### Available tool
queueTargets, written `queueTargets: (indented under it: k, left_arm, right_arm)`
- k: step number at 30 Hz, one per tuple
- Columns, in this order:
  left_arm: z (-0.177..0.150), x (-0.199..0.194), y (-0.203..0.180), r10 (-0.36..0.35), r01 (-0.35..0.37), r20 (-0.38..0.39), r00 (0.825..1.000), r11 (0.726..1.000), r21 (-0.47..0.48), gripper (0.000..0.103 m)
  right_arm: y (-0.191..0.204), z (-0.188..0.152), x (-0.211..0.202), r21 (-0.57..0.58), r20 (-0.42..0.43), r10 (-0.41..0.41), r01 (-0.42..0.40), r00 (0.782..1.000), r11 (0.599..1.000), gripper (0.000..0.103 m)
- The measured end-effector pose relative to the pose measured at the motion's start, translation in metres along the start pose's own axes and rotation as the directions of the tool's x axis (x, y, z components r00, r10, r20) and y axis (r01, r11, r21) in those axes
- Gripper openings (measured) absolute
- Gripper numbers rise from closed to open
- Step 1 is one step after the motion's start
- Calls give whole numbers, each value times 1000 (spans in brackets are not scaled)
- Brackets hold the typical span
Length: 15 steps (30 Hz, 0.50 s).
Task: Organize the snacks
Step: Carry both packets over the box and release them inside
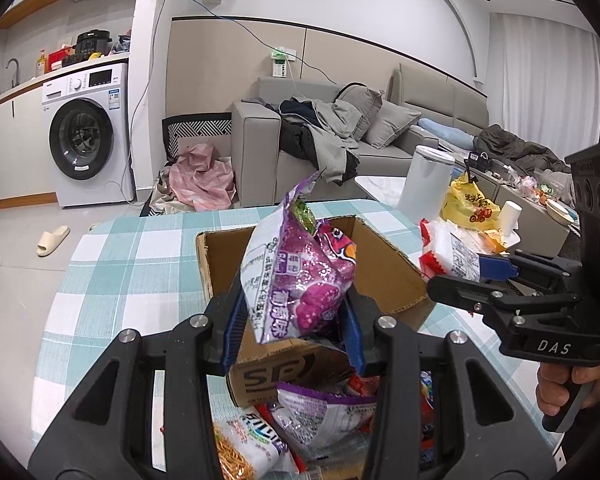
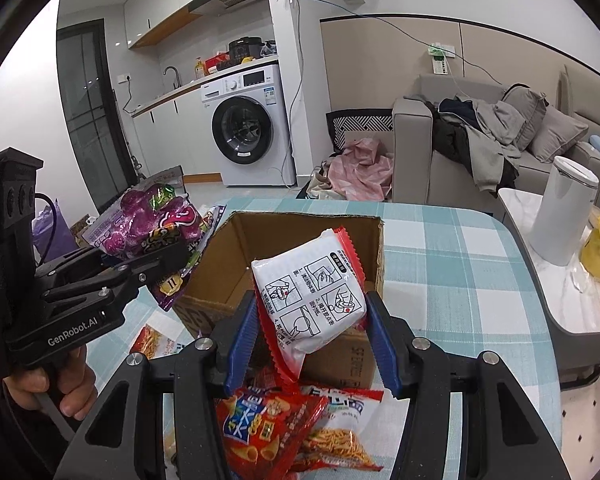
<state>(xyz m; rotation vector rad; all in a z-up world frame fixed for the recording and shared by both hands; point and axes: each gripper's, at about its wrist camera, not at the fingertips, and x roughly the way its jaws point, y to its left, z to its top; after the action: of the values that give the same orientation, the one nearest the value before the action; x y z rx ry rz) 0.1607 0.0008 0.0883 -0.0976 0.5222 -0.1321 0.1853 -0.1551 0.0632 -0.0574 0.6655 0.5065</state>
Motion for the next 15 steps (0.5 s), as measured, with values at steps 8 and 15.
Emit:
queueTargets:
  k: [8,15]
  left_arm:
    - [3,32,3,10,-9,-29,1000,1000,15,38]
    - [-4,54,1,19,-17,-71,997,999,33,38]
  right_arm:
    - [6,11,27,-15,-17,-6,6,1000,1000,53]
    - [-2,12,42,-2,-45,-15,15,999,1000,54]
